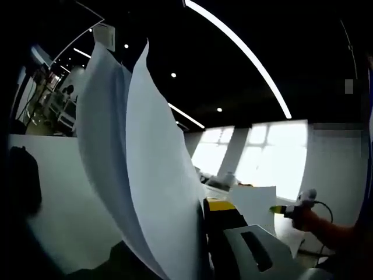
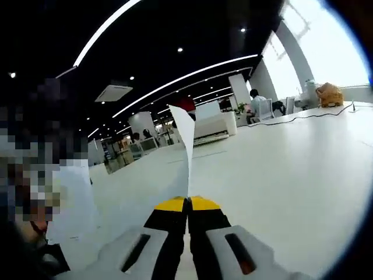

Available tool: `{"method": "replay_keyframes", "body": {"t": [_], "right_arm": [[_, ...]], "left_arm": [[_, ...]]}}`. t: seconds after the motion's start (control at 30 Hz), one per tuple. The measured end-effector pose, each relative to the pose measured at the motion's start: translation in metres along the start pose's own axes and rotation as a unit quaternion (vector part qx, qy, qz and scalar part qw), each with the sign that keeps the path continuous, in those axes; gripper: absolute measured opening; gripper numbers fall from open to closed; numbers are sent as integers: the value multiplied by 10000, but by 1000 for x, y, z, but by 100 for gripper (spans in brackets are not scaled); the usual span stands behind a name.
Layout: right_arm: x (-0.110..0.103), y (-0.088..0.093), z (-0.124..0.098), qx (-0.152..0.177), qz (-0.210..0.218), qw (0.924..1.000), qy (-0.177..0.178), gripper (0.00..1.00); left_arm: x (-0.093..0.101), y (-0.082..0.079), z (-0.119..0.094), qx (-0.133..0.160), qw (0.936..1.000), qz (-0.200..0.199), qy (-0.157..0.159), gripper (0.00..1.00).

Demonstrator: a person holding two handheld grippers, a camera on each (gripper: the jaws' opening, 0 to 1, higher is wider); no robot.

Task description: Organize the stack of printing papers by aligning and flattening the scattered papers on the table

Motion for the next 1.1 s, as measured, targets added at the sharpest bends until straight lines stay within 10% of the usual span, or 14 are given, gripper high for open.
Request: {"method": "replay_keyframes", "body": {"t": [0.5,1.1], "right_arm": [[-37,-72,-12,638,-226,9921,-1055,0],[-92,-135,-17,1181,-539,9646,-2296,0]], "left_arm": [[0,0,0,-7,10000,-4,-6,9],[0,1,0,-10,10000,-34,17,9]]}}
Point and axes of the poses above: the point that each gripper's makers call its tool centre point, and the gripper's own axes: z roughly forward along the fingers, x roughly to its right, y roughly out of its underside, the point moved 10 cm from there along -z, roughly backward along the fingers, and after that the axes turned 15 degrees about -z, right-handed, at the moved point
